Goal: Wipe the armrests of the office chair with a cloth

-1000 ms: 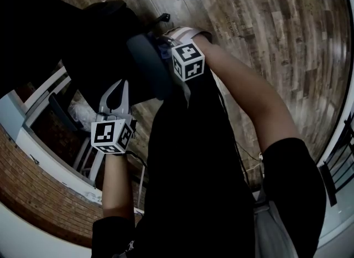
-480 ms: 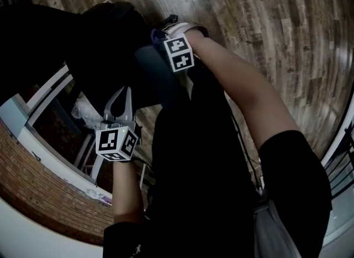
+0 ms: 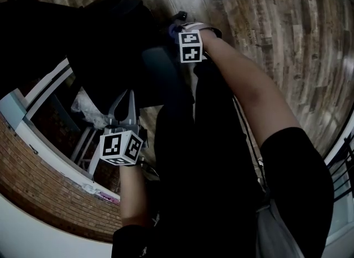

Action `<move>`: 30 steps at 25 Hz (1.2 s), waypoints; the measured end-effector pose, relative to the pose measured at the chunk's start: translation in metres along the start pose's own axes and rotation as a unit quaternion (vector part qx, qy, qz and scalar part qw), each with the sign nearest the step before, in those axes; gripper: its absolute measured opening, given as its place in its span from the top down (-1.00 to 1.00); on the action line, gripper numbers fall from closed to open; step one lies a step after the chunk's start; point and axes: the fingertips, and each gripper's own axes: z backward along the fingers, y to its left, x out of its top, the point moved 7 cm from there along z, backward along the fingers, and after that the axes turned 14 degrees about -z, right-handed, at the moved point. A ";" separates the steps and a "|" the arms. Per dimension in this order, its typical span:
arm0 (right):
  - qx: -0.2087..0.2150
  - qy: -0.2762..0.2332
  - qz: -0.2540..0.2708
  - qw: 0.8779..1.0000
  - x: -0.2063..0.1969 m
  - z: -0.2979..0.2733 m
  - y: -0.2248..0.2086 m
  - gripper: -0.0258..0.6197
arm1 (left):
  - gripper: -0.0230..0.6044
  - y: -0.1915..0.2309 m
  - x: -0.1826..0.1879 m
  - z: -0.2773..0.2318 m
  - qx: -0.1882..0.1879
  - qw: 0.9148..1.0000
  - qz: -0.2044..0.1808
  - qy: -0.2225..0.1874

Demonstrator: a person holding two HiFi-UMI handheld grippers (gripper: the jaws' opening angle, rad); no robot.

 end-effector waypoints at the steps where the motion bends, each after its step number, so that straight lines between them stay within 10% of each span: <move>1: 0.005 -0.008 -0.017 1.000 0.000 0.002 0.002 0.78 | 0.91 -0.001 -0.002 0.002 0.000 1.000 0.001 0.000; 20: 0.104 -0.131 -0.141 0.976 0.016 0.110 0.089 0.78 | 0.91 -0.033 0.005 0.059 -0.014 0.999 0.015 -0.046; 30: 0.039 -0.176 -0.159 0.971 0.033 0.170 0.067 0.78 | 0.91 -0.018 0.008 0.098 0.030 0.996 0.040 -0.076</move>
